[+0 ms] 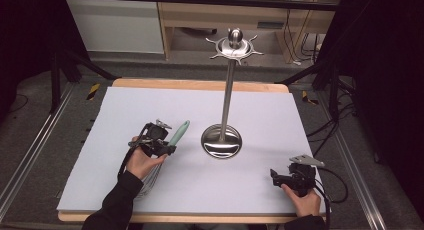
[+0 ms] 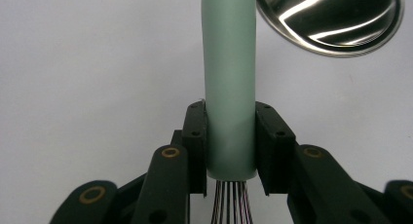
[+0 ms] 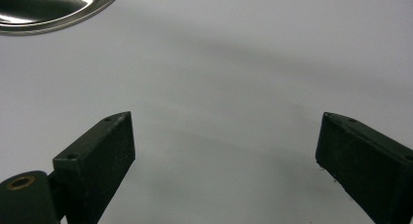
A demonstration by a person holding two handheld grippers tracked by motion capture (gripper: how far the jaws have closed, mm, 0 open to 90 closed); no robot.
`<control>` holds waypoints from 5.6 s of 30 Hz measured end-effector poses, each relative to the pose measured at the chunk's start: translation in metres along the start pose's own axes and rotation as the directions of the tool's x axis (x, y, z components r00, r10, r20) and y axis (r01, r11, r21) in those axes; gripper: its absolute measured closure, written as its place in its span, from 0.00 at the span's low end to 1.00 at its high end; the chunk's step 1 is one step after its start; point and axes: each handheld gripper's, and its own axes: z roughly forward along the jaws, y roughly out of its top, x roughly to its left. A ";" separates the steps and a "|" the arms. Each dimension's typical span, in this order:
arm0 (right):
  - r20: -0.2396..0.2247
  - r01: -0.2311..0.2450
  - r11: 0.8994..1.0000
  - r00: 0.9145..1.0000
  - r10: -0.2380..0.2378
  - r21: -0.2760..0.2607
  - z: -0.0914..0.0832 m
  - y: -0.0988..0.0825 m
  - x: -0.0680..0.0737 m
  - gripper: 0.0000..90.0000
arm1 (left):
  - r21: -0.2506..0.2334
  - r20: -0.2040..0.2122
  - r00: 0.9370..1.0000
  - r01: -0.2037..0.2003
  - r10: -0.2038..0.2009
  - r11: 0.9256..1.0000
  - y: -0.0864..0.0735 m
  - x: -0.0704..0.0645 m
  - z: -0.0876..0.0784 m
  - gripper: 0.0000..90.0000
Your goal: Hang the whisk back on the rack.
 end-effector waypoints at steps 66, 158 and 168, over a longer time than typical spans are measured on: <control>0.002 0.028 0.999 1.000 -0.028 -0.020 0.000 0.002 0.002 0.09 | -0.558 0.041 0.998 -0.011 0.041 0.830 -0.024 -0.009 -0.123 0.76; -0.006 0.002 0.999 1.000 -0.002 -0.043 -0.002 0.003 0.000 0.09 | -0.593 0.041 0.977 -0.146 0.210 0.792 0.100 -0.063 -0.138 0.76; -0.008 0.001 0.999 1.000 -0.001 -0.043 -0.002 0.003 0.000 0.09 | -0.586 0.038 0.976 -0.153 0.216 0.796 0.105 -0.067 -0.133 0.76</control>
